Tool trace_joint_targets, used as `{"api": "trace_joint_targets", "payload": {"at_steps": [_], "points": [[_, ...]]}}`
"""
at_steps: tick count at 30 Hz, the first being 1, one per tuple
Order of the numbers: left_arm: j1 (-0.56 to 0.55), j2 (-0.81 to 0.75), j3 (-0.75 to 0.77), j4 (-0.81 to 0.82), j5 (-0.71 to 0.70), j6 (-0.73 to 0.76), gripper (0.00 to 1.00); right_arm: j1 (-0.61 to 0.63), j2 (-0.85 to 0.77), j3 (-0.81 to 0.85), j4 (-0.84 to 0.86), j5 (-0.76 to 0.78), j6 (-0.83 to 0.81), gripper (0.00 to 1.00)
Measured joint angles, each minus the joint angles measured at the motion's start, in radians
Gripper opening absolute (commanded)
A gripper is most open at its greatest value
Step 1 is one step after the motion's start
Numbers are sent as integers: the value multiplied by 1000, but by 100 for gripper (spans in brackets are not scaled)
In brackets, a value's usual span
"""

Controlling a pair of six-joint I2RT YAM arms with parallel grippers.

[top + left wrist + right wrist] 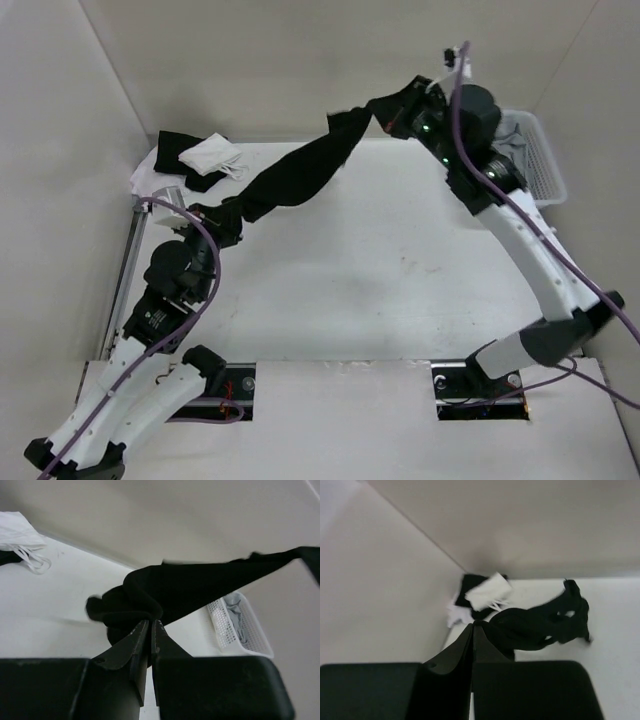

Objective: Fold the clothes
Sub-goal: Flatten the tank top out

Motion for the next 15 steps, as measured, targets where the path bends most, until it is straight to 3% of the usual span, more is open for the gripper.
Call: {"api": "trace_joint_targets", "payload": {"at_steps": [4, 9, 15], "points": [[6, -59, 0, -13, 0, -20, 4, 43, -177, -8, 13, -12, -14, 3], [21, -157, -25, -46, -1, -38, 4, 64, -351, -142, 21, -19, -29, 3], [58, -252, -197, -128, 2, -80, 5, -60, -366, -401, 39, -47, -21, 5]]}}
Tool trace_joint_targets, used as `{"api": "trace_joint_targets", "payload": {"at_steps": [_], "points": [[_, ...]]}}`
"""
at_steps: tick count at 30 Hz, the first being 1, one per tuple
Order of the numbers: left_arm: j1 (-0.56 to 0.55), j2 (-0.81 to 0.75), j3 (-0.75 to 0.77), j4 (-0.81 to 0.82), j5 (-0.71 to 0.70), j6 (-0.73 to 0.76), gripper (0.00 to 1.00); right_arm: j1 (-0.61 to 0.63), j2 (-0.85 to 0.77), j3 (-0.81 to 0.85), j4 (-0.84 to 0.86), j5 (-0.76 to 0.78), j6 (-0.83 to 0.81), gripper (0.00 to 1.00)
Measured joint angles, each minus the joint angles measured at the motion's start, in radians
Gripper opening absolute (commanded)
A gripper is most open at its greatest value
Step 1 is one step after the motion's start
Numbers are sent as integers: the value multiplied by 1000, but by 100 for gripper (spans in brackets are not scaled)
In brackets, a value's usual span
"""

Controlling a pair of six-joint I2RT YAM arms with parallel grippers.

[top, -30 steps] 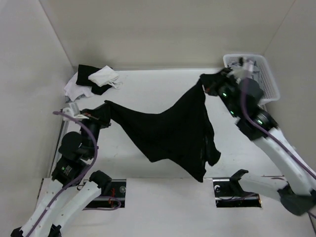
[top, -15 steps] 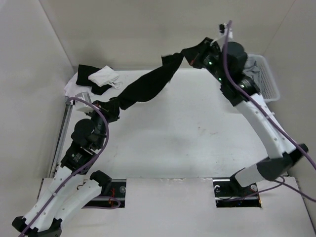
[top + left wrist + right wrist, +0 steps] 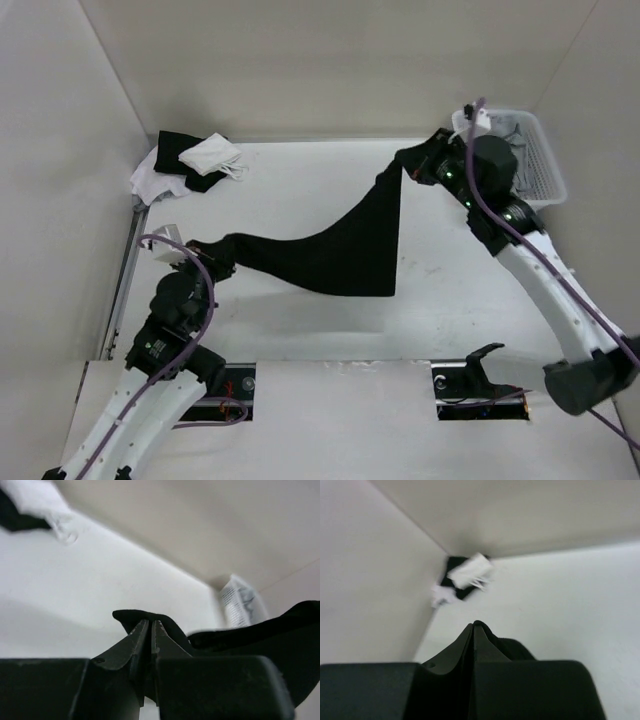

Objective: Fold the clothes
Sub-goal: Flatten the tank top out

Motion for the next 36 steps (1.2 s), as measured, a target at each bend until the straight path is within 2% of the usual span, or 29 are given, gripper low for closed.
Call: {"api": "trace_joint_targets", "payload": {"at_steps": [3, 9, 13, 17, 19, 22, 25, 30, 33, 36], "points": [[8, -26, -111, -57, 15, -42, 5, -82, 132, -101, 41, -28, 14, 5], [14, -55, -306, -116, 68, -143, 5, -171, 624, -143, 161, -95, 56, 1], [17, -50, -349, -120, 95, -187, 5, -211, 830, -58, 146, -148, 101, 0], [31, 20, -343, -59, 109, -198, 5, -230, 856, 131, 102, -178, 129, 0], [38, 68, -326, -23, 121, -198, 5, -225, 807, 209, 107, -184, 126, 0], [51, 124, -273, 40, 135, -192, 5, -194, 626, 196, 98, -180, 113, 0], [63, 145, -204, 100, 143, -179, 5, -111, 345, 95, 105, -157, 95, 1], [83, 101, -152, 160, 148, -154, 5, 98, -97, -142, 108, -104, 76, 2], [110, 60, -152, 153, 149, -143, 5, 147, -254, -247, 61, -52, 75, 2], [136, 41, -152, 134, 154, -133, 5, 148, -310, -326, 27, -14, 77, 2]]}}
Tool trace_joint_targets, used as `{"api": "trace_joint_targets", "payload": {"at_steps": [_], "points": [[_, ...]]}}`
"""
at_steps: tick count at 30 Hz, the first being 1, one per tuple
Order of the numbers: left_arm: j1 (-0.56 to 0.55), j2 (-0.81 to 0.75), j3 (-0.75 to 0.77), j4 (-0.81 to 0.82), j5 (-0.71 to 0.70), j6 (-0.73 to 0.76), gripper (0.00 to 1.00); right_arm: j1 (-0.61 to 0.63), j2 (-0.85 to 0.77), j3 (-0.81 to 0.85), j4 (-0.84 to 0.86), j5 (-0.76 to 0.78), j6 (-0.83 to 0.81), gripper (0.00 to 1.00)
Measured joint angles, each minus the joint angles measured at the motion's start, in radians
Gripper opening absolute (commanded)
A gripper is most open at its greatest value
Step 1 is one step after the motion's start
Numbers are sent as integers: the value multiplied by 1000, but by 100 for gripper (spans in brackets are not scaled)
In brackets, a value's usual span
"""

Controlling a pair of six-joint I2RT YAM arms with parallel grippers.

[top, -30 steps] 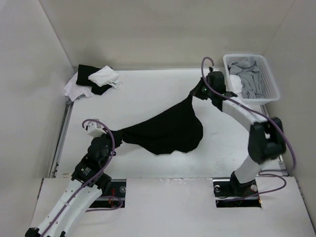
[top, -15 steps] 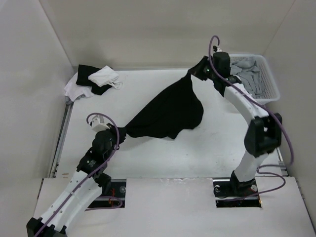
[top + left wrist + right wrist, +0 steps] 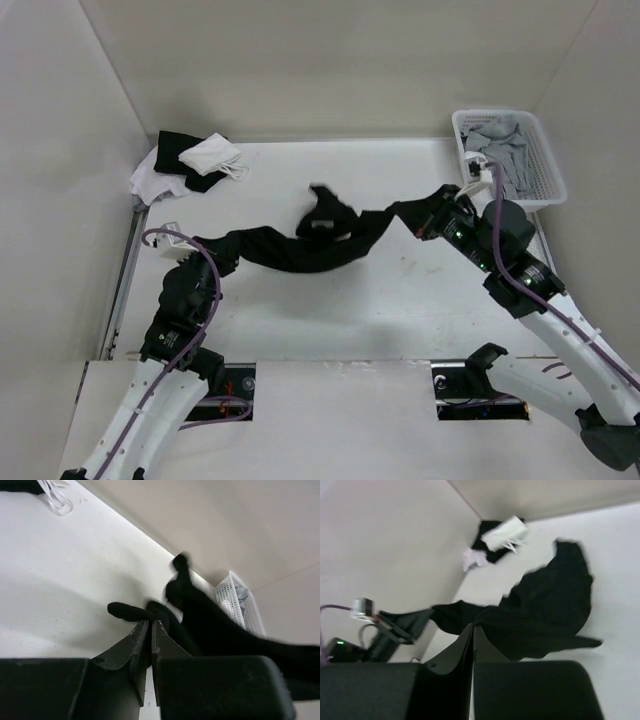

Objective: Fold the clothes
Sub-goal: Flatten the tank top out

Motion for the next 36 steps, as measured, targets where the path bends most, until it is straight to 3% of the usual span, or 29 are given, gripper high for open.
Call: {"api": "trace_joint_targets", "payload": {"at_steps": [5, 10, 13, 16, 20, 23, 25, 29, 31, 36], "points": [[33, -12, -29, -19, 19, 4, 5, -98, 100, -171, 5, 6, 1, 2], [63, 14, -100, -40, 34, 3, 5, -261, 539, -189, 100, -21, 5, 0], [80, 39, -130, -48, 43, 2, 5, -307, 834, -45, 103, -46, 19, 0], [110, 58, -148, -53, 50, -1, 5, -315, 1059, 214, 69, -62, 34, 0], [148, 86, -148, -29, 66, -11, 5, -320, 1228, 563, 46, -64, 38, 0], [159, 106, -148, -1, 79, -19, 5, -324, 1176, 581, 52, -61, 27, 0], [159, 110, -148, 8, 85, -23, 5, -321, 1061, 470, 70, -47, 17, 0], [159, 88, -146, 8, 93, -28, 5, -243, 682, 121, 77, 12, 7, 0], [159, 74, -139, 5, 93, -28, 5, -167, 504, 24, 62, 32, 2, 0], [159, 39, -100, 0, 93, -28, 5, -36, 182, 13, 3, 57, -14, 1]]}}
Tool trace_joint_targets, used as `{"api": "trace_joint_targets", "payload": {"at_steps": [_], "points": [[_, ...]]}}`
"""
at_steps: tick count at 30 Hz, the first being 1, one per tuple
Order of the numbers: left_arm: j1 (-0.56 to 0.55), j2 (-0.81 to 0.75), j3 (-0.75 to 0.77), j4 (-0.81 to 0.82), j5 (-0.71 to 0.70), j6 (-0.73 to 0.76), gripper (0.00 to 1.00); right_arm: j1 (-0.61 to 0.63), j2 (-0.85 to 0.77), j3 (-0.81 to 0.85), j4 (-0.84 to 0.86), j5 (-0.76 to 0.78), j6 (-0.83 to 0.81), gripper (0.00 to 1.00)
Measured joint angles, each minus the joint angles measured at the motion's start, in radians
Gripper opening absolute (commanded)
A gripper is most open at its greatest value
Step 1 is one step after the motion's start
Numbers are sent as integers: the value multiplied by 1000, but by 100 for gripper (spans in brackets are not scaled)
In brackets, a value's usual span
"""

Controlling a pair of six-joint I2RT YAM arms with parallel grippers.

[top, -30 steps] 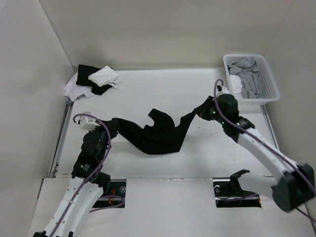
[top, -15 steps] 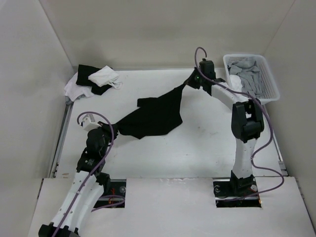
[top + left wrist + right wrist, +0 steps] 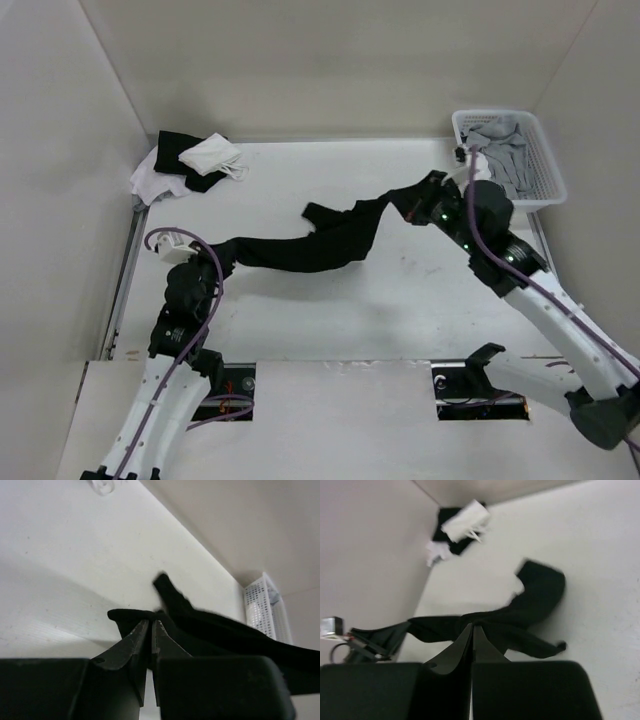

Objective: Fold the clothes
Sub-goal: Flatten the tank top out

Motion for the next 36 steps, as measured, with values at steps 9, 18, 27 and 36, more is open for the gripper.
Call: {"api": "trace_joint_targets", "payload": {"at_steps": [9, 18, 27, 36], "points": [[0, -8, 10, -4, 0, 0, 5, -66, 3, -4, 26, 7, -14, 1], [0, 14, -37, -6, 4, -3, 5, -257, 719, 75, 101, -84, 1, 0], [0, 47, -57, -6, 5, -8, 6, -307, 866, 389, 111, -95, 23, 49], [0, 71, -101, 1, 6, -14, 6, -20, 256, -270, 209, 36, 35, 6]]}}
